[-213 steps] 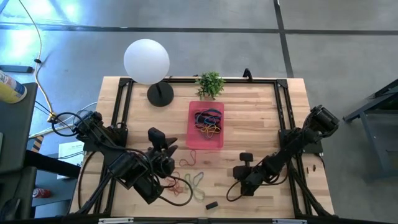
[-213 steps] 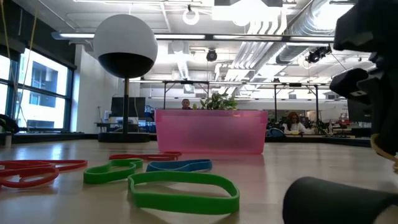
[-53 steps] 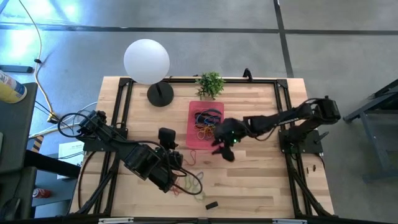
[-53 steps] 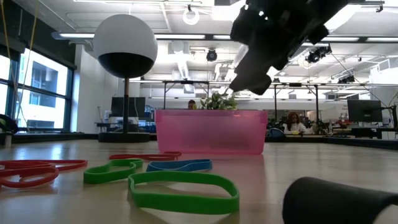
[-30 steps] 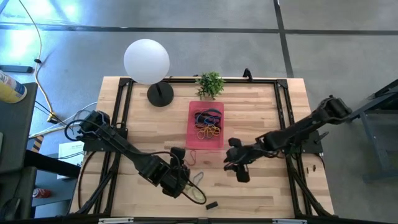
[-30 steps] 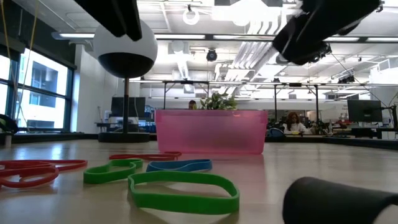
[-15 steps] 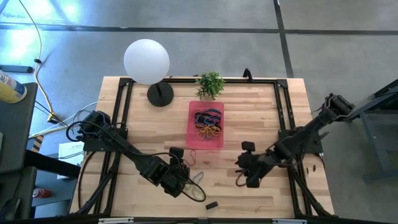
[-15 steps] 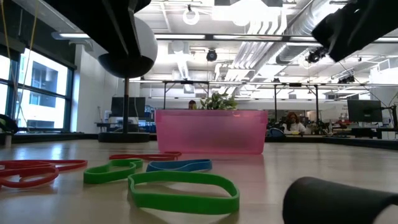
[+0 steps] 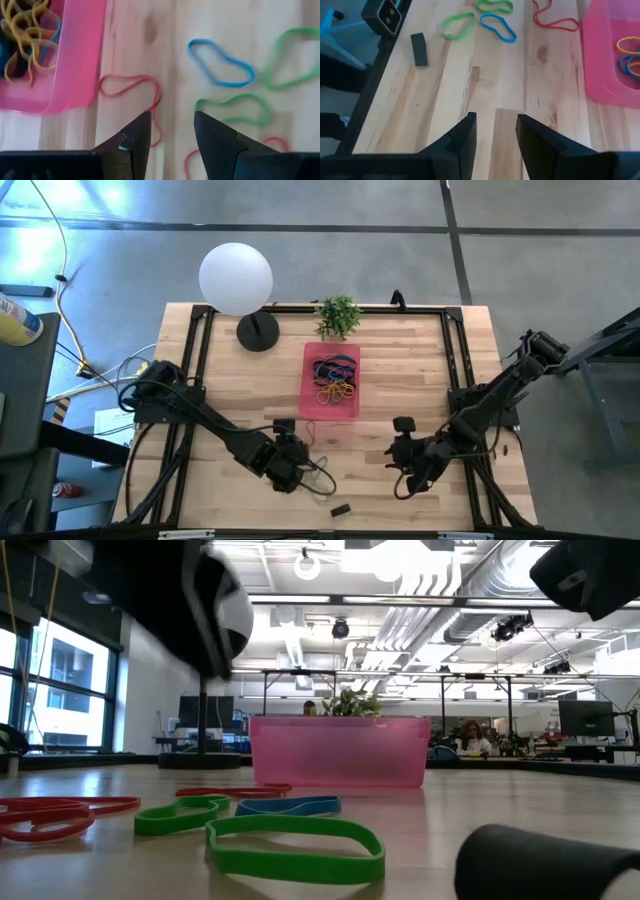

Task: Pick and place rubber bands into bin
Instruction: Put the red rubber band into the red bin

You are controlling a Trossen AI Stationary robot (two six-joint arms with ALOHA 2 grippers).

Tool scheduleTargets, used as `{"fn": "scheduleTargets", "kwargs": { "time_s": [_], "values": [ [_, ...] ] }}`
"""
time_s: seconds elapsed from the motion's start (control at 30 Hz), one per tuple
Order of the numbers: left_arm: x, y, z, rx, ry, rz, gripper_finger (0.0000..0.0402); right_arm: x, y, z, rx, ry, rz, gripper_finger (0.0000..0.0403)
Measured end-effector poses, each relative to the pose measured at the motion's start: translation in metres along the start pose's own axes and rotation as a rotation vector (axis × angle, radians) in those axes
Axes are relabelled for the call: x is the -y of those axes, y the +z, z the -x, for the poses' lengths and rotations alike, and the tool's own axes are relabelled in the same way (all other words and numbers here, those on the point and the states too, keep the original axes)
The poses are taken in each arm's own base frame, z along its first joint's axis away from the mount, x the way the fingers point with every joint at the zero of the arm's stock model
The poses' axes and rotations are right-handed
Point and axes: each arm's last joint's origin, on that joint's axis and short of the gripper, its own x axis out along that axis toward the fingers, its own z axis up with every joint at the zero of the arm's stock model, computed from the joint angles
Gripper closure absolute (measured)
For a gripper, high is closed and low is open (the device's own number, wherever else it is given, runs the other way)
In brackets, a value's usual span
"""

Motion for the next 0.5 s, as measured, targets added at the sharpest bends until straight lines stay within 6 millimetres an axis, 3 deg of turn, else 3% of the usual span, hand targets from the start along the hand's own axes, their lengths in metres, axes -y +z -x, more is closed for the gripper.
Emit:
{"fn": "scheduleTargets", "kwargs": {
  "time_s": [0.23,0.5],
  "values": [
    [-0.011,-0.004,-0.028,-0.038,0.021,0.081,0.0263,0.018,-0.033,-0.008,0.081,0.017,-0.131,0.0274],
    [-0.017,-0.002,-0.037,-0.025,0.046,0.042,0.0263,0.040,-0.079,-0.009,0.191,0.120,-0.334,0.0274]
  ]
}}
